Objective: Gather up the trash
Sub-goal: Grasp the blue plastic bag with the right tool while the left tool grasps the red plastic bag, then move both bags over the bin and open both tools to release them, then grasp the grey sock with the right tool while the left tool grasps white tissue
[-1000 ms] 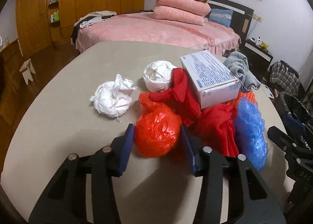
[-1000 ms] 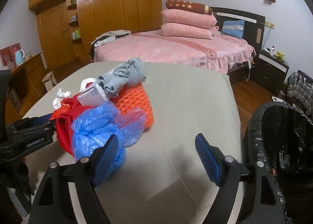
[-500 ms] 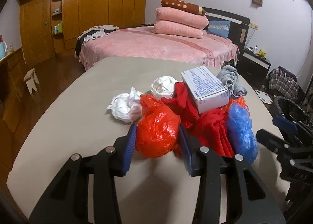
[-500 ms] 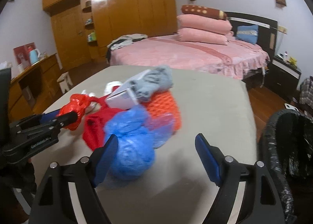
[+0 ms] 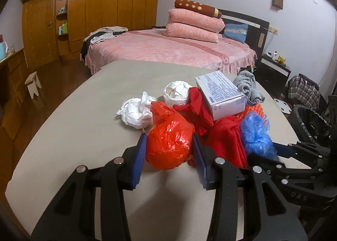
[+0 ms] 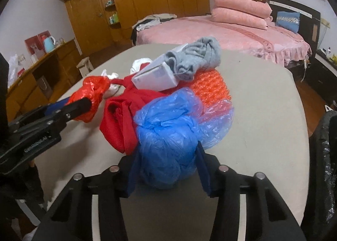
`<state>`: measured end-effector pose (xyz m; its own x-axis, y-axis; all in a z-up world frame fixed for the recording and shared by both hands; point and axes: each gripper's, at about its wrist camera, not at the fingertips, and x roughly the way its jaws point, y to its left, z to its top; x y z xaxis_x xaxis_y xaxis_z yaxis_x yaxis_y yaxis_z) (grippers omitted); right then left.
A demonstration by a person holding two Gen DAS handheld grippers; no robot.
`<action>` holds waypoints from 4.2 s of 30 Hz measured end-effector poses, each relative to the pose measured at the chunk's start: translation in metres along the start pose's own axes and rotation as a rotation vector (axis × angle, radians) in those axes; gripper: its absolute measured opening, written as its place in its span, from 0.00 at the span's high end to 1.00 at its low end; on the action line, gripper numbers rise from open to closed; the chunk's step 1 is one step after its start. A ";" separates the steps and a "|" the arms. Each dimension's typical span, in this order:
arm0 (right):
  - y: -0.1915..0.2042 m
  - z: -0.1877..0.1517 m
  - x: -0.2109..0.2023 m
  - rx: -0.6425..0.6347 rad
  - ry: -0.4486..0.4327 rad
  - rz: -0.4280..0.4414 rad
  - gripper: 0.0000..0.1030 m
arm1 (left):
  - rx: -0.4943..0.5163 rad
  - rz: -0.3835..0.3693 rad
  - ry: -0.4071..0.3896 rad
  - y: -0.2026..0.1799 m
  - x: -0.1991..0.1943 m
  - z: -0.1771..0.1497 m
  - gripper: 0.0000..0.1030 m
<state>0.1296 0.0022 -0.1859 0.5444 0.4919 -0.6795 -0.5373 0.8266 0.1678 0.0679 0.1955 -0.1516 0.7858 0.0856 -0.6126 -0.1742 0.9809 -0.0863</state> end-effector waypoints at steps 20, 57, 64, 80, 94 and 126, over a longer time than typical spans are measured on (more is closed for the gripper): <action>-0.043 0.013 -0.083 0.073 -0.189 -0.123 0.54 | 0.049 -0.082 -0.092 -0.045 -0.040 0.015 0.60; -0.243 -0.063 -0.216 0.358 -0.244 -0.559 0.53 | 0.333 -0.570 -0.067 -0.330 0.003 0.032 0.60; -0.264 -0.083 -0.220 0.414 -0.200 -0.604 0.20 | 0.352 -0.614 -0.027 -0.348 0.015 0.024 0.27; -0.222 -0.045 -0.200 0.358 -0.270 -0.517 0.06 | 0.242 -0.370 -0.132 -0.237 -0.011 0.048 0.14; -0.114 0.018 -0.102 0.204 -0.256 -0.322 0.06 | 0.082 -0.060 -0.181 -0.081 -0.022 0.066 0.14; -0.037 0.041 -0.002 0.049 -0.207 -0.271 0.06 | -0.010 0.111 0.185 0.051 0.092 0.046 0.63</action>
<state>0.1746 -0.0178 -0.1617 0.7849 0.2931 -0.5459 -0.3262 0.9445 0.0382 0.1586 0.2616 -0.1764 0.6390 0.1585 -0.7527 -0.2602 0.9654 -0.0177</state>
